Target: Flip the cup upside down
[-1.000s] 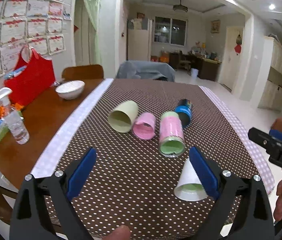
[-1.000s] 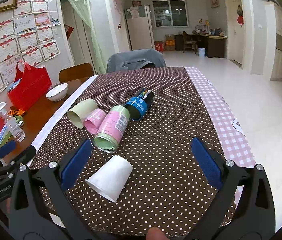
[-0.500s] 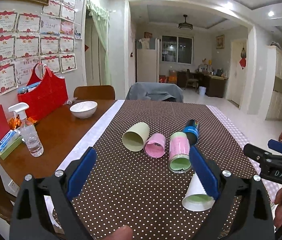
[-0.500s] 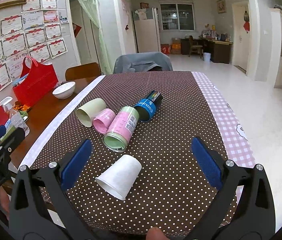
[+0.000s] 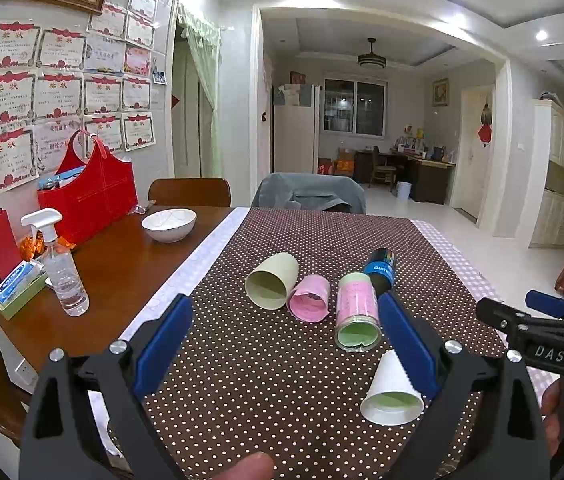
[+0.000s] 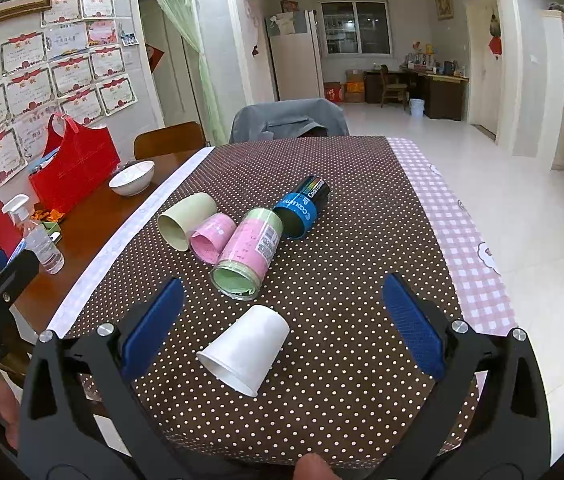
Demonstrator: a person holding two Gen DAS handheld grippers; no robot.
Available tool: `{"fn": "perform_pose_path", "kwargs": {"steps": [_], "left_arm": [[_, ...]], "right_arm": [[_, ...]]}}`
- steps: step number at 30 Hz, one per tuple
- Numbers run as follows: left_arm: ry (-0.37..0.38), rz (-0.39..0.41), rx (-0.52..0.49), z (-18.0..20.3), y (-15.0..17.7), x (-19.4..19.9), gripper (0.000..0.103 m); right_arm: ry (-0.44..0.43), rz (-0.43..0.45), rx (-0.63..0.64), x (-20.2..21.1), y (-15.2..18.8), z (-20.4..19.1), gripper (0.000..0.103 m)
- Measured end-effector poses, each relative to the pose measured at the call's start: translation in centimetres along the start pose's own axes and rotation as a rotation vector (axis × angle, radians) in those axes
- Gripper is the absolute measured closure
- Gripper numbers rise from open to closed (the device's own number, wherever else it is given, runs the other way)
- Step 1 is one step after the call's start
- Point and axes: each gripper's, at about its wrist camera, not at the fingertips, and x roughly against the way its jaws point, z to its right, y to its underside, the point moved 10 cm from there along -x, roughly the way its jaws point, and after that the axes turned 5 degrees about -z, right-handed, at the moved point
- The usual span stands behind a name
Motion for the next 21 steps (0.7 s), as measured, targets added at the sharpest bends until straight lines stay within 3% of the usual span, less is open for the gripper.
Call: {"fn": "perform_pose_path", "kwargs": {"steps": [12, 21], "left_arm": [[0.023, 0.001, 0.032, -1.0, 0.3, -0.5, 0.011], [0.021, -0.031, 0.060, -2.0, 1.6, -2.6, 0.011]], "right_arm": [[0.013, -0.028, 0.044, -0.7, 0.1, -1.4, 0.006], [-0.047, -0.203, 0.018, -4.9, 1.2, -1.6, 0.006]]}}
